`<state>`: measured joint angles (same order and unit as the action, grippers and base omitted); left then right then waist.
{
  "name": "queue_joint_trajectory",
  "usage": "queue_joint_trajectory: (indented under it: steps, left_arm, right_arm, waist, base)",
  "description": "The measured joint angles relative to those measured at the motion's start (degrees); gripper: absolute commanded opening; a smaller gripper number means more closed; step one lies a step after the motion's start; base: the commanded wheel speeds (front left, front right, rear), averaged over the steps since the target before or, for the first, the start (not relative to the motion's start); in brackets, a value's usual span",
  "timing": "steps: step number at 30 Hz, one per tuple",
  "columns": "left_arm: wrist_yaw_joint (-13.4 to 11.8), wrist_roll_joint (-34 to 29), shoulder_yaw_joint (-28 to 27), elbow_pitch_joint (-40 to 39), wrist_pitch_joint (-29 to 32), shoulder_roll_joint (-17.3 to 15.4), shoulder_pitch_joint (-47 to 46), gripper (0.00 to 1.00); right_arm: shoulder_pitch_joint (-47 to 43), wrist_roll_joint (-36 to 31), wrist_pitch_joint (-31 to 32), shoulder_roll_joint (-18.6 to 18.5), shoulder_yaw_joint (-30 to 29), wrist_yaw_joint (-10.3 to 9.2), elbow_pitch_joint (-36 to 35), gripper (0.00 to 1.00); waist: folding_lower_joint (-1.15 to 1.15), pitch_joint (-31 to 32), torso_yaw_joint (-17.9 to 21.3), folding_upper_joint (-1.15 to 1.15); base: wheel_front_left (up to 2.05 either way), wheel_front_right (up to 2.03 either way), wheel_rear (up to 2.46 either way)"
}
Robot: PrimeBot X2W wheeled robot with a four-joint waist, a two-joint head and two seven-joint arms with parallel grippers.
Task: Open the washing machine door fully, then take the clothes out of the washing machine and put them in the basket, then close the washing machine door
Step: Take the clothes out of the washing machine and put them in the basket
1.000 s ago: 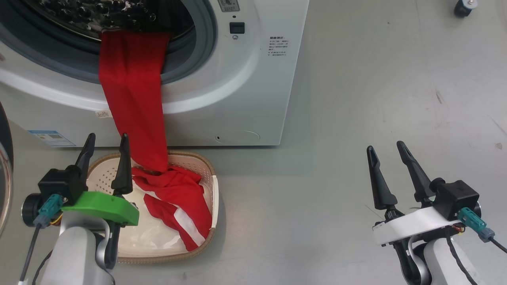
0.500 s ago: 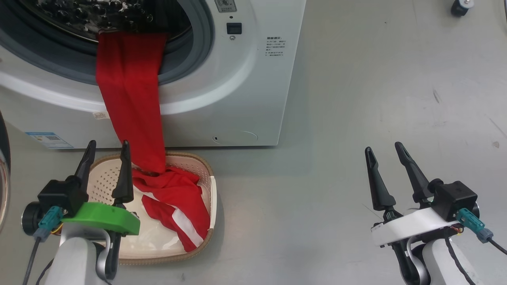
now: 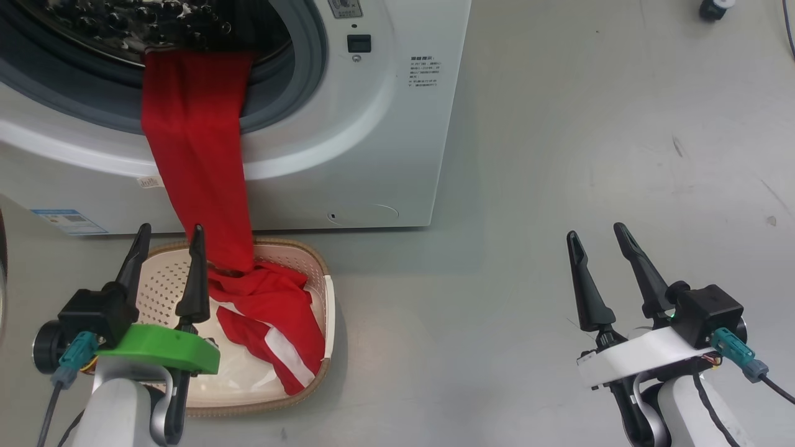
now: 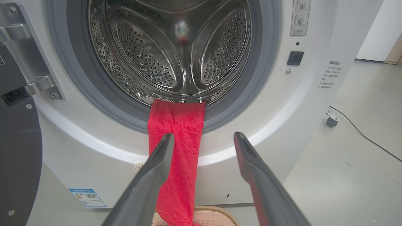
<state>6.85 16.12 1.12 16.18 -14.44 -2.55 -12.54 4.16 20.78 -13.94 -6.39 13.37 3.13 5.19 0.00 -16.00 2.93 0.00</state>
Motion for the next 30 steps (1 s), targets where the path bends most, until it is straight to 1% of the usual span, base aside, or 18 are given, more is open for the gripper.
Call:
queue_joint_trajectory:
  steps: [6,10,15,24,30]
  left_arm:
    - [0.0,-0.6,0.2,1.0,0.0,0.0,0.0,1.0]
    - [0.0,-0.9,0.2,1.3,0.4,-0.7,-0.5,1.0]
    - [-0.6,0.0,-1.2,3.1,4.8,-1.1,-4.4,1.0]
    - [-3.2,4.2,-5.8,7.2,13.0,-2.1,-13.2,1.0]
    - [-4.8,4.0,-6.9,10.7,17.4,-5.5,-18.2,1.0]
  right_arm:
    - [0.0,0.0,0.0,0.0,0.5,0.32,-0.8,1.0]
    - [0.0,0.0,0.0,0.1,0.8,0.32,-1.2,1.0]
    - [0.2,0.0,0.1,0.5,1.2,0.32,-1.8,1.0]
    - [2.5,0.0,0.1,1.1,2.1,0.34,-2.1,1.0]
    - [3.6,0.0,0.1,1.6,3.0,0.6,-1.7,1.0]
  waist:
    - [0.0,-1.6,0.7,0.0]
    - [0.0,-3.0,1.3,0.0]
    - [0.0,-5.3,2.3,0.0]
    - [0.0,-9.6,4.9,0.0]
    - [0.0,-11.9,7.4,0.0]
  base:
    - [0.0,0.0,0.0]
    - [0.0,0.0,0.0]
    - [0.0,0.0,0.0]
    - [0.0,0.0,0.0]
    - [0.0,0.0,0.0]
